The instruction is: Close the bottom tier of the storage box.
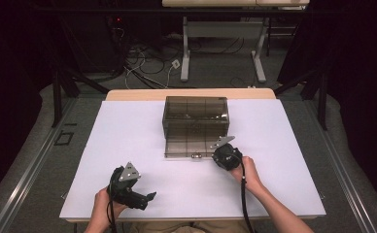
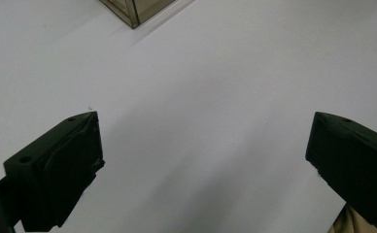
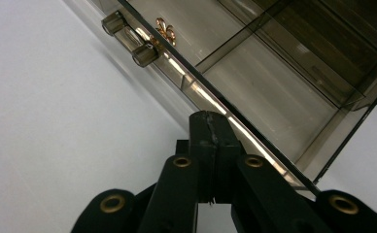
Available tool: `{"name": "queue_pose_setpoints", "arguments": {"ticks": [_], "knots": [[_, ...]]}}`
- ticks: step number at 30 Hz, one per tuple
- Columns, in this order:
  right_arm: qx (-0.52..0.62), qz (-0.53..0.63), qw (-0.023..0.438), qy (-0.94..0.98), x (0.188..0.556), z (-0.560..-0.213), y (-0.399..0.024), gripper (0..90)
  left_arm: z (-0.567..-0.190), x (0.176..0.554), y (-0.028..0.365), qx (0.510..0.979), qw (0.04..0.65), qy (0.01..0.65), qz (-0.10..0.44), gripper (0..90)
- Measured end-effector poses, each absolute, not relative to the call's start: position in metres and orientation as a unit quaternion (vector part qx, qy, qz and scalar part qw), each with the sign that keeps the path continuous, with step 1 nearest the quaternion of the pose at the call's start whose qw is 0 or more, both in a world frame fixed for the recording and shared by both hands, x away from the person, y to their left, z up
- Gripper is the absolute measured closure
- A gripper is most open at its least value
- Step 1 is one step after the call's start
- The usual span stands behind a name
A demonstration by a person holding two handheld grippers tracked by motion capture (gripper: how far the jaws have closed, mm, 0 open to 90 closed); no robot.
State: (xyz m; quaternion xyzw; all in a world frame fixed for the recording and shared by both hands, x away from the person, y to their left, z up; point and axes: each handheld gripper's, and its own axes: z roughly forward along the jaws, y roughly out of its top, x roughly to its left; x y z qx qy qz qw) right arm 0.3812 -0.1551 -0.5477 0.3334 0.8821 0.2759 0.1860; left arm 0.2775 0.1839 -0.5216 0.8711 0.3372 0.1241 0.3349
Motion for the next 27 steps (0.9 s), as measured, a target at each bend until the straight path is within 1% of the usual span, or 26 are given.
{"name": "queue_pose_setpoints", "arguments": {"ticks": [27], "knots": [[0.319,0.274,0.186,0.888,0.385,-0.547,-0.142,90.0,-0.521,0.278,0.184,0.871,0.336,0.336,0.127,0.0]]}}
